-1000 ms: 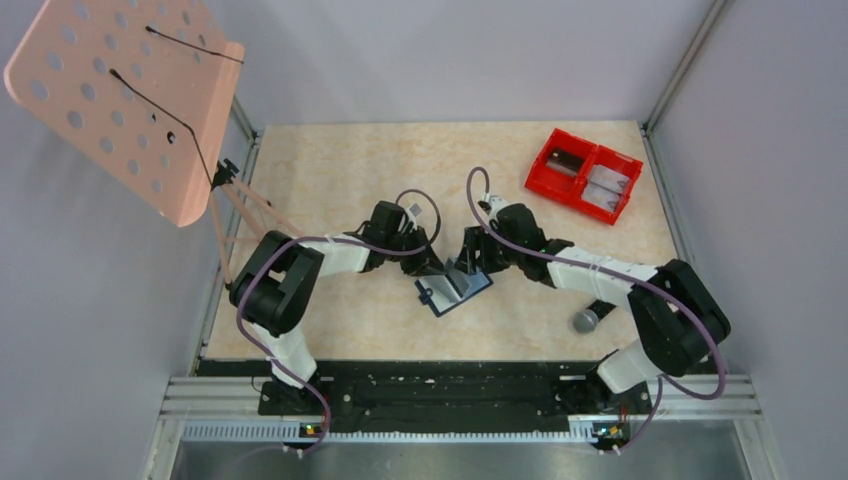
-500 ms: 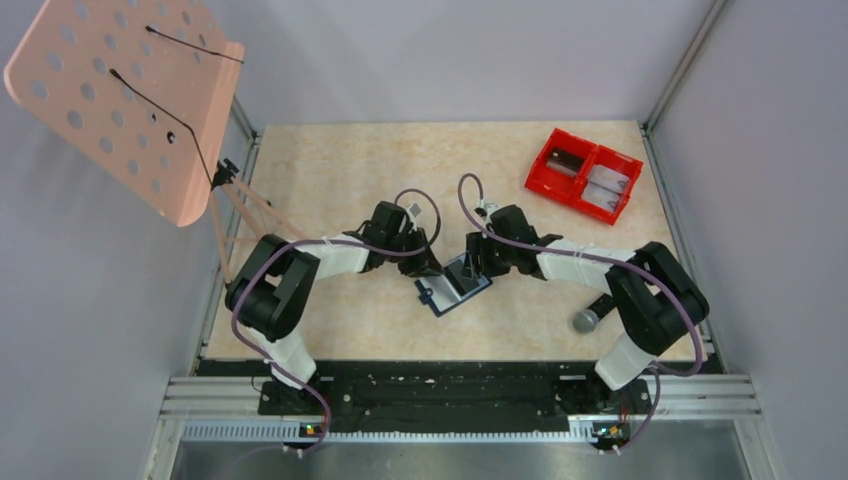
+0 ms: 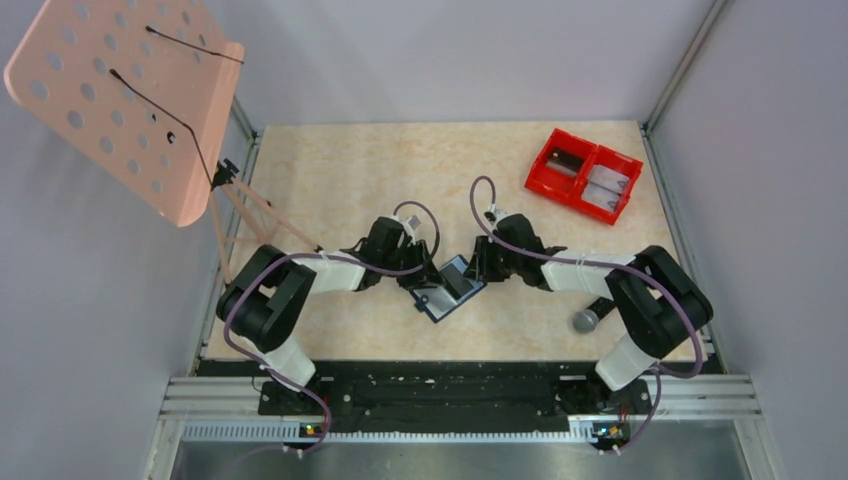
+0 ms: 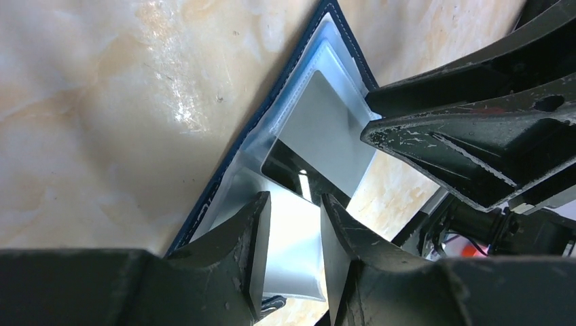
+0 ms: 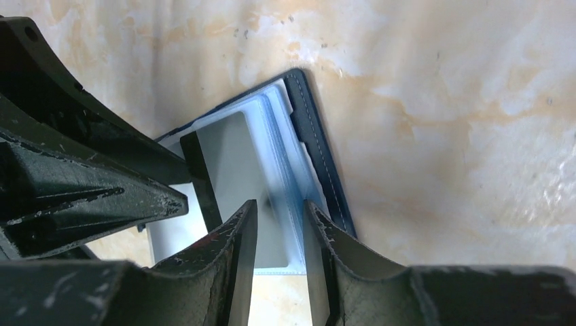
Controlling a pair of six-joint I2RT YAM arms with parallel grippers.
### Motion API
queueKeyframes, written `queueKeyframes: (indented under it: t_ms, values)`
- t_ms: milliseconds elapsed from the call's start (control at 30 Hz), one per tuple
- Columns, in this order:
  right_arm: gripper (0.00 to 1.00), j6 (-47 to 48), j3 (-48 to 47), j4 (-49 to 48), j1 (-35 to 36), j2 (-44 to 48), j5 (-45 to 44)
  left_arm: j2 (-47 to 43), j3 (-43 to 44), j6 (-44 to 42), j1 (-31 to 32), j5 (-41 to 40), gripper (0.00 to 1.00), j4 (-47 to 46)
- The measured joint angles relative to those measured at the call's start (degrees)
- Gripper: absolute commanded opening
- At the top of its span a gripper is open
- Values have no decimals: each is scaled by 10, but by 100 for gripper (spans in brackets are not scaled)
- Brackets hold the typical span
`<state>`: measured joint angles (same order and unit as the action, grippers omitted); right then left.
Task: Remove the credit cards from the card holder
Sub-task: Remove the credit card from the card holder.
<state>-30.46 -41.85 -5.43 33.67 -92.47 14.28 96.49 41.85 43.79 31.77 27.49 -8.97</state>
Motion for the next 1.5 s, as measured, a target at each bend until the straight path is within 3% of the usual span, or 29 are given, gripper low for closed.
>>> queueKeyframes:
  t_ms: [333,600,800,967,1500]
  values:
    - [31,-63,60,-57,-1,28,5,-33,-54,33,23,-58,41,-66]
    - [30,-80,74,-85,-1,28,7,-26,-60,70,29,-69,35,-101]
    - [30,-83,75,-87,-1,28,7,-17,-64,89,30,-67,21,-120]
    - [31,-85,77,-91,-1,28,6,-17,-68,103,29,-68,0,-121]
    - [35,-82,69,-76,-3,29,3,-39,-118,135,-5,-37,0,-166]
